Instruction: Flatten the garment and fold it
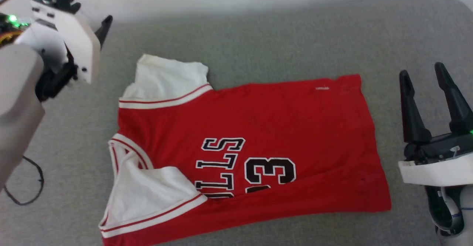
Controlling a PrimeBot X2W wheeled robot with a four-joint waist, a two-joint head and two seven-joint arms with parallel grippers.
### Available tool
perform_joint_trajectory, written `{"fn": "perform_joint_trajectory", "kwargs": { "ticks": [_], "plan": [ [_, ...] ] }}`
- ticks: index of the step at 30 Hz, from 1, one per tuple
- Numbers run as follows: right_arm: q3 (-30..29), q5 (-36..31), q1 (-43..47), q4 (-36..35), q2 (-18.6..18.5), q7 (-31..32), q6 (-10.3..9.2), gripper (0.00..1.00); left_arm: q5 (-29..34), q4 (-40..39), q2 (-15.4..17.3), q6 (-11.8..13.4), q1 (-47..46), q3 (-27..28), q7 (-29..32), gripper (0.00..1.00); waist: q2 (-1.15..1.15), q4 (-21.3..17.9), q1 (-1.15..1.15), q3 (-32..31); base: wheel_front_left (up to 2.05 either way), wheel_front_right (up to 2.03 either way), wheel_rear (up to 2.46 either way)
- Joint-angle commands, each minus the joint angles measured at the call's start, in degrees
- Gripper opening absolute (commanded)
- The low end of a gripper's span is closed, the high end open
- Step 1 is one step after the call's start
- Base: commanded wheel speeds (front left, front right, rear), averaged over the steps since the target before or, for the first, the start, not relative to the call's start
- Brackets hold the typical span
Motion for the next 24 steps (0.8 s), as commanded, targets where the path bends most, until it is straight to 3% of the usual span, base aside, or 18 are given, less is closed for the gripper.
{"fn": "perform_joint_trajectory", "kwargs": {
  "ticks": [1, 7, 16, 23, 24],
  "plan": [
    [0.2, -0.9, 0.6, -1.0, 0.6, -0.4, -0.04, 1.00, -0.3, 1.7, -0.8, -0.8, -1.6, -0.4, 2.2, 1.00, 0.00, -4.6, -0.01, 6.5, 0.00, 0.00, 0.00],
    [0.6, -2.5, -1.1, -2.7, 1.6, -0.7, -0.04, 1.00, -2.1, 7.0, -2.5, -2.5, -6.5, -1.8, 12.5, 1.00, 0.00, -7.3, -0.01, 10.7, 0.00, 0.00, 0.00],
    [1.9, -3.7, -3.6, -3.6, 2.3, -0.7, -0.04, 1.00, -6.3, 11.6, -2.8, -4.2, -11.6, -5.6, 34.5, 1.00, 0.00, -10.4, -0.01, 15.6, 0.00, 0.00, 0.00],
    [3.9, -4.0, -5.1, -1.7, 1.1, -0.7, -0.04, 1.00, -6.2, 11.1, -2.1, -4.3, -12.8, -9.1, 42.6, 1.00, 0.00, -11.2, -0.01, 16.6, 0.00, 0.00, 0.00],
    [4.2, -3.9, -5.4, -1.4, 0.7, -0.7, -0.04, 1.00, -6.4, 10.6, -1.9, -4.4, -12.6, -9.4, 43.1, 0.31, 0.00, -11.1, -0.01, 16.4, 0.00, 0.00, 0.00]
  ]
}}
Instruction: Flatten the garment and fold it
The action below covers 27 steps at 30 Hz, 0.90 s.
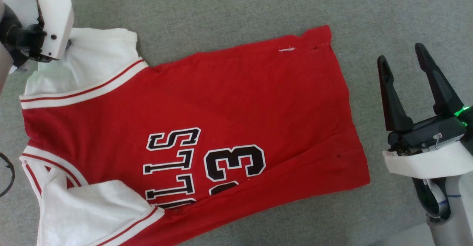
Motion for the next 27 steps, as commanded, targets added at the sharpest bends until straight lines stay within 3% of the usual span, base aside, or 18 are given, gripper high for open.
{"fn": "perform_joint_trajectory", "kwargs": {
  "ticks": [1, 10, 13, 18, 27],
  "plan": [
    [0.3, -0.3, -1.1, 0.3, -0.6, -0.3, -0.05, 1.00, -0.4, 0.2, -0.7, -0.4, 2.6, -1.4, 0.2, 0.00, 0.00, -0.2, 0.01, 0.1, 0.00, 0.00, 0.00],
    [1.6, 0.1, -7.0, 4.4, -8.1, 0.0, -0.05, 1.00, -1.9, -3.7, 0.0, -0.4, 4.5, -2.0, -5.2, 0.00, 0.00, 2.7, 0.01, -5.7, 0.00, 0.00, 0.00],
    [3.6, 1.6, -10.6, 6.4, -11.8, 4.1, -0.05, 1.00, -2.4, -6.9, 0.1, -0.4, 5.1, -3.1, -7.9, 0.00, 0.00, 4.1, 0.01, -7.5, 0.00, 0.00, 0.00],
    [10.4, 6.0, -18.2, 10.8, -17.8, 18.3, -0.05, 1.00, -3.0, -10.8, -0.2, -0.4, 5.3, -4.8, -11.1, 0.00, 0.00, 6.9, 0.01, -9.5, 0.00, 0.00, 0.00],
    [27.8, 24.2, -31.7, 19.0, -25.4, 52.3, -0.05, 1.00, -3.8, -16.5, -1.7, -0.4, 4.2, -7.2, -15.6, 0.00, 0.00, 11.1, 0.01, -8.0, 0.00, 0.00, 0.00]
  ]
}}
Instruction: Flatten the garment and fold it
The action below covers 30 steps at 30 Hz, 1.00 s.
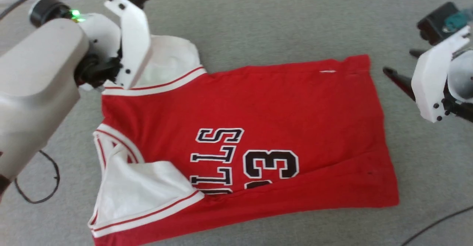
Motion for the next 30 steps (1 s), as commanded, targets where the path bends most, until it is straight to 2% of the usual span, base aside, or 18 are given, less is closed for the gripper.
{"fn": "perform_joint_trajectory", "kwargs": {
  "ticks": [1, 5, 8, 14, 21, 22, 27, 30],
  "plan": [
    [1.0, 1.6, -1.4, 0.8, -0.1, 2.0, -0.05, 1.00, -0.3, -0.5, -0.4, -0.4, -0.6, -0.4, -0.5, 0.00, 0.00, 1.7, 0.00, 1.0, 0.00, 0.00, 0.00],
    [5.2, 5.1, -6.2, 4.7, -0.2, 9.0, -0.05, 1.00, -0.2, -1.8, -1.0, -0.4, -2.1, -1.3, -1.3, 0.00, 0.00, 3.3, 0.00, 2.9, 0.00, 0.00, 0.00],
    [7.1, 5.4, -9.0, 8.0, 0.7, 11.1, -0.05, 1.00, -0.4, -2.5, -1.3, -0.4, -3.5, -1.6, -2.1, 0.00, 0.00, 4.3, 0.00, 4.6, 0.00, 0.00, 0.00],
    [10.2, 4.7, -10.7, 14.2, 2.9, 7.7, -0.05, 1.00, -1.4, -2.1, -2.0, -0.4, -5.1, -1.7, -4.7, 0.00, 0.00, 5.9, 0.00, 7.1, 0.00, 0.00, 0.00],
    [16.8, 7.9, -8.4, 16.6, 3.0, 3.8, -0.05, 1.00, -2.2, -0.9, -1.9, -0.4, -5.2, -2.7, -6.5, 0.00, 0.00, 6.3, 0.00, 7.6, 0.00, 0.00, 0.00],
    [17.4, 8.2, -8.5, 16.4, 2.8, 2.6, -0.05, 0.00, -2.3, -0.7, -1.8, -0.4, -5.0, -2.8, -6.7, 0.00, 0.00, 6.2, 0.00, 7.4, 0.00, 0.00, 0.00],
    [19.0, 10.3, -9.3, 16.9, 1.9, -2.9, -0.05, 0.00, -3.1, 0.7, -1.1, -0.4, -3.1, -3.4, -8.6, 0.00, 0.00, 5.0, 0.00, 4.8, 0.00, 0.00, 0.00],
    [19.5, 11.5, -9.5, 17.0, 1.7, -6.3, -0.05, 0.00, -4.5, 1.4, -0.6, -0.4, -1.6, -2.8, -11.6, 0.00, 0.00, 4.4, 0.00, 2.4, 0.00, 0.00, 0.00]
  ]
}}
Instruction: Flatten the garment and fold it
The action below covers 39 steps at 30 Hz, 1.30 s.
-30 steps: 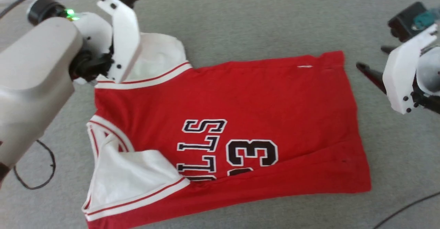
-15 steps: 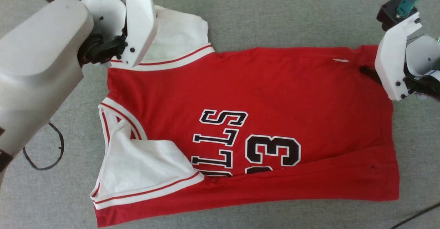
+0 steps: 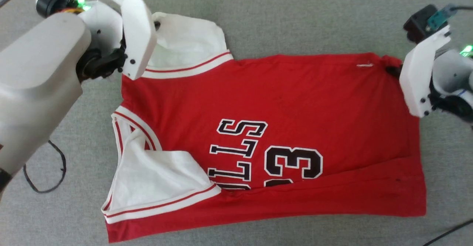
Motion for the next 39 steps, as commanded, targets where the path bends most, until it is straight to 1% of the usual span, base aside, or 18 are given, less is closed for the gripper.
{"fn": "perform_joint_trajectory", "kwargs": {
  "ticks": [1, 4, 8, 11, 15, 18, 19, 26, 29, 33, 39],
  "plan": [
    [1.1, 0.6, 1.7, 0.4, 0.6, -1.4, -0.03, 0.00, -1.2, 0.2, 0.4, -0.4, 1.3, 0.3, -1.3, 0.00, 0.00, -1.3, -0.01, -3.3, 0.00, 0.00, 0.00],
    [1.6, 1.2, 2.2, -0.1, -0.1, -5.7, -0.03, 0.00, -1.9, -0.2, 1.3, -0.4, 3.1, 0.2, -3.6, 0.00, 0.00, -1.6, -0.01, -6.3, 0.00, 0.00, 0.00],
    [2.7, 1.7, 3.7, -1.4, -1.6, -11.2, -0.03, 0.00, -1.2, -2.2, 3.2, -0.4, 5.5, -0.1, -6.6, 0.00, 0.00, -1.6, -0.01, -10.2, 0.00, 0.00, 0.00],
    [3.2, 2.3, 5.4, -2.5, -2.5, -14.6, -0.03, 0.00, -1.0, -4.8, 4.9, 0.3, 8.4, 0.1, -9.5, 0.00, 0.00, -1.7, -0.01, -12.8, 0.00, 0.00, 0.00],
    [3.6, 3.1, 8.5, -4.4, -3.9, -18.1, -0.03, 0.00, -2.0, -10.7, 7.7, 3.1, 13.9, 0.6, -13.6, 0.00, 0.00, -1.0, -0.01, -15.6, 0.00, 0.00, 0.00],
    [3.9, 3.4, 11.2, -5.6, -5.2, -19.8, -0.03, 0.00, -2.7, -16.0, 10.8, 6.1, 18.4, 0.7, -16.2, 0.00, 0.00, -0.7, -0.01, -17.4, 0.00, 0.00, 0.00],
    [3.9, 3.4, 11.2, -5.6, -5.2, -19.8, -0.03, 0.00, -2.7, -16.0, 10.8, 6.1, 18.4, 0.7, -16.2, 0.00, 0.00, -0.7, -0.01, -17.4, 0.00, 0.00, 0.00],
    [2.6, 4.2, 19.2, -7.5, -7.1, -23.5, -0.03, 0.00, -5.6, -27.3, 18.2, 13.7, 29.8, 0.3, -19.3, 0.00, 0.00, 0.5, -0.01, -20.6, 0.00, 0.00, 0.00],
    [1.9, 4.3, 22.4, -8.5, -7.5, -24.5, -0.03, 0.00, -6.8, -30.7, 20.3, 16.2, 34.3, 0.0, -20.4, 0.00, 0.00, 0.9, -0.01, -21.3, 0.00, 0.00, 0.00],
    [0.6, 4.9, 27.0, -9.7, -7.8, -25.1, -0.03, 0.00, -8.7, -33.7, 21.2, 18.1, 39.4, -0.4, -21.7, 0.00, 0.00, 1.4, -0.01, -21.6, 0.00, 0.00, 0.00],
    [-1.6, 5.1, 32.7, -10.2, -8.1, -24.4, -0.03, 0.00, -10.1, -33.2, 20.5, 19.0, 46.1, -1.0, -22.1, 0.00, 0.00, 1.3, -0.01, -20.6, 0.00, 0.00, 0.00]
  ]
}}
